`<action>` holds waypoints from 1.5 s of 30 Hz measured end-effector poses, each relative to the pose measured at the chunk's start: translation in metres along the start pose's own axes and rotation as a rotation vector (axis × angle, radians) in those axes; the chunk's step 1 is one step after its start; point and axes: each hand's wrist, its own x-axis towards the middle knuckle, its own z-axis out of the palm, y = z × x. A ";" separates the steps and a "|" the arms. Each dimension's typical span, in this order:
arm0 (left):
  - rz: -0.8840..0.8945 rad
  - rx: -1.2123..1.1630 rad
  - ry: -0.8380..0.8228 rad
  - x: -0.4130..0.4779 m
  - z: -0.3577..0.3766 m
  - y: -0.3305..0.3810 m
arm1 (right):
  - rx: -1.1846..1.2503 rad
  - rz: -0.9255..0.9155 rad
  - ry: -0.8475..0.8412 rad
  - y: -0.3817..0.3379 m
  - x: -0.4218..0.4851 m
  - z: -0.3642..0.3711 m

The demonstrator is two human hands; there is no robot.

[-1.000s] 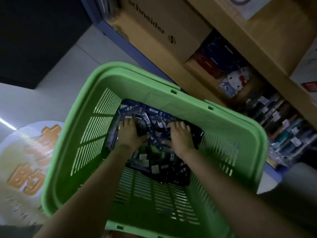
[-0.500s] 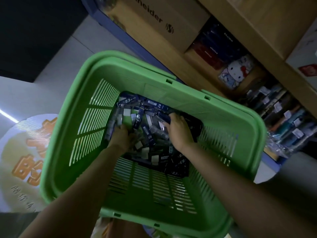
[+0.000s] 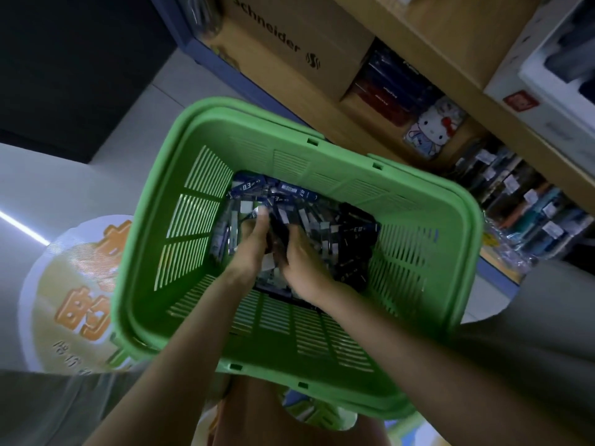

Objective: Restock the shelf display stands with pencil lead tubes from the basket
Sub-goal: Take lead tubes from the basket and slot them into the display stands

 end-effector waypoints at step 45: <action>0.046 0.097 0.134 -0.036 -0.038 0.006 | -0.392 0.134 -0.203 0.042 0.052 0.028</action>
